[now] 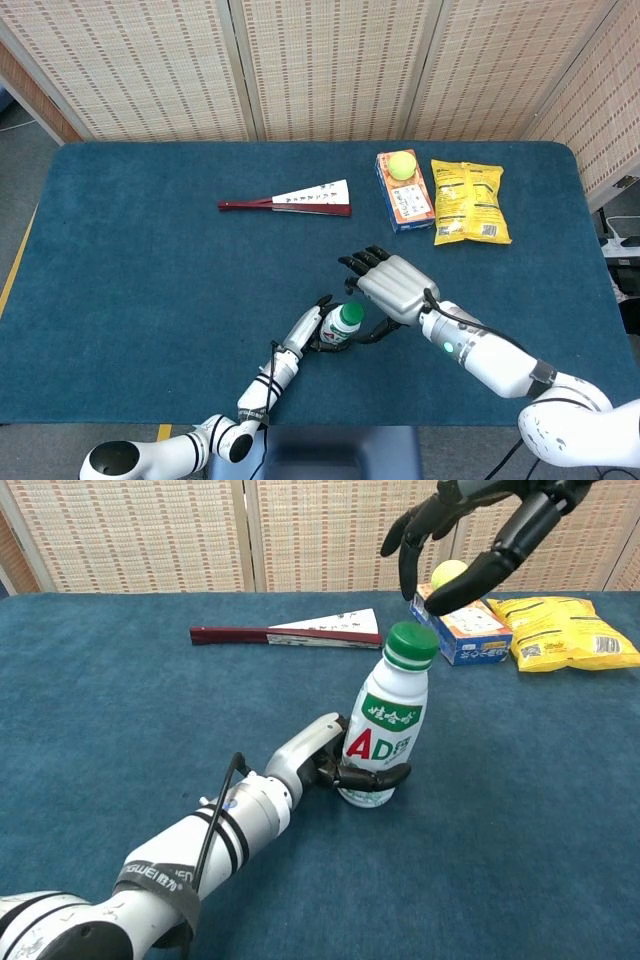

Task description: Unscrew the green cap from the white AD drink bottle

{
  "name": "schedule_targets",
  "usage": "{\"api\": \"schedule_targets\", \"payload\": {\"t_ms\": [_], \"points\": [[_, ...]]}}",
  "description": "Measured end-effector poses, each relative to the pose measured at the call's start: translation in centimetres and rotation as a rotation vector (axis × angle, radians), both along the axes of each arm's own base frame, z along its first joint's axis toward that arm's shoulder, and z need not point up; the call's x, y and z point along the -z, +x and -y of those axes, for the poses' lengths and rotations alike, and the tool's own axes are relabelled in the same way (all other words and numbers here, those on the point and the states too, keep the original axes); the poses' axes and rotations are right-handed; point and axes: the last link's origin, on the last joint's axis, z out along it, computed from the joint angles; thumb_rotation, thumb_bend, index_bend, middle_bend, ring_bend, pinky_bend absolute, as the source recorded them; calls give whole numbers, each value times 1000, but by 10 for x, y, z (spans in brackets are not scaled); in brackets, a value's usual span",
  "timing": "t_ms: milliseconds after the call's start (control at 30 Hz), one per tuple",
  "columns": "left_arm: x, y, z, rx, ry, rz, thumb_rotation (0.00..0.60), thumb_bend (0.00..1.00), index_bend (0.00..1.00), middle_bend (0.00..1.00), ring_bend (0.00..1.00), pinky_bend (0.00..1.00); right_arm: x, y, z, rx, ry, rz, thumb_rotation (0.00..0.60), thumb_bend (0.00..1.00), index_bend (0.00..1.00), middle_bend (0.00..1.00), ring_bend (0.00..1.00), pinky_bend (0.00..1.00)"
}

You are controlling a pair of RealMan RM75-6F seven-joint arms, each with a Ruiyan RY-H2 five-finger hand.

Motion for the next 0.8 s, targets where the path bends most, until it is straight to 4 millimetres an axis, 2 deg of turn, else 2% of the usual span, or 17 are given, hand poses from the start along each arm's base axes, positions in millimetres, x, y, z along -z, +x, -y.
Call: {"api": "schedule_targets", "payload": {"t_ms": [233, 800], "points": [[1, -6, -2, -18, -17, -11, 600, 927, 768, 873, 471, 477, 1, -8, -1, 46, 10, -49, 263, 141, 328, 0, 0, 0], [4, -5, 0, -6, -20, -18, 600, 925, 768, 874, 471, 477, 6, -3, -1, 86, 41, -65, 263, 141, 331, 0, 0, 0]]}}
